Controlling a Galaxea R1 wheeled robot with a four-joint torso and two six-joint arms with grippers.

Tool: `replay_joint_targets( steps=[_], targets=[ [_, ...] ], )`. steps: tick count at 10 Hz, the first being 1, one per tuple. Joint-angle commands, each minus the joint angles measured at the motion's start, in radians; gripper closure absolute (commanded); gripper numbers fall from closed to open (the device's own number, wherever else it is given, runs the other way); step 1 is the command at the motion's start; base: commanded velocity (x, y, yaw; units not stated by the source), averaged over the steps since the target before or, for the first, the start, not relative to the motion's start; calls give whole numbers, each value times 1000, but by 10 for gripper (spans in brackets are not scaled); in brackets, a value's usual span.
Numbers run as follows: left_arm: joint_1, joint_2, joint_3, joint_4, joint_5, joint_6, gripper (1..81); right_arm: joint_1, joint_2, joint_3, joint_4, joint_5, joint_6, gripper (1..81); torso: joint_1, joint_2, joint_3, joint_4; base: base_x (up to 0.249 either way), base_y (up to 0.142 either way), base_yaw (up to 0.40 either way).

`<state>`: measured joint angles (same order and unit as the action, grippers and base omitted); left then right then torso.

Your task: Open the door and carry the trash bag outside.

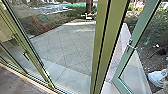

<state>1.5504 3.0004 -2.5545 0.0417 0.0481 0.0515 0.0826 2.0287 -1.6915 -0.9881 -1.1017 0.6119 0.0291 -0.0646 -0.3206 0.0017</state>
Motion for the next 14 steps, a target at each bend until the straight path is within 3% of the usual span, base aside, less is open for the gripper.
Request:
replay_joint_targets(
  steps=[1, 3, 4, 5, 6, 9, 10, 11, 14],
  targets=[
    [12, 6, 11, -6, 82, 4, 811, 117, -25, 9, -67, -63, -3, 10, 0, 0, 27, -74, 0, 0, 0],
    [12, 5, 11, -8, 82, 4, 811, 117, -49, 1, -69, -55, -15, 10, 0, 0, 30, -110, 0, 0, 0],
    [10, 5, 11, -8, 82, 4, 811, 117, -72, -2, -86, -50, -56, 10, 1, 0, 13, -48, 0, 0, 0],
    [10, 5, 11, -8, 82, 4, 811, 117, -86, -24, -108, -44, -91, 10, 1, 0, 16, -73, 0, 0, 0],
    [10, 6, 11, -6, 82, 4, 811, 117, -91, -73, -136, -25, -122, 10, 1, 0, 18, -89, 0, 0, 0],
    [11, 9, 11, -5, 82, 4, 811, 102, -88, -217, -139, 88, -176, 10, 1, 0, 18, -89, 0, 0, 0],
    [12, 11, 11, -3, 82, 4, 811, 101, -78, -253, -111, 111, -175, 10, 1, 0, 18, -89, 0, 0, 0],
    [12, 14, 11, -3, 82, 4, 811, 90, -74, -255, -34, 111, -172, 10, 1, 0, 18, -89, 0, 0, 0],
    [11, 11, 11, 0, 82, 4, 811, 43, -36, -246, 502, 16, -158, 10, 1, 0, 18, -89, 0, 0, 0]
  ],
)
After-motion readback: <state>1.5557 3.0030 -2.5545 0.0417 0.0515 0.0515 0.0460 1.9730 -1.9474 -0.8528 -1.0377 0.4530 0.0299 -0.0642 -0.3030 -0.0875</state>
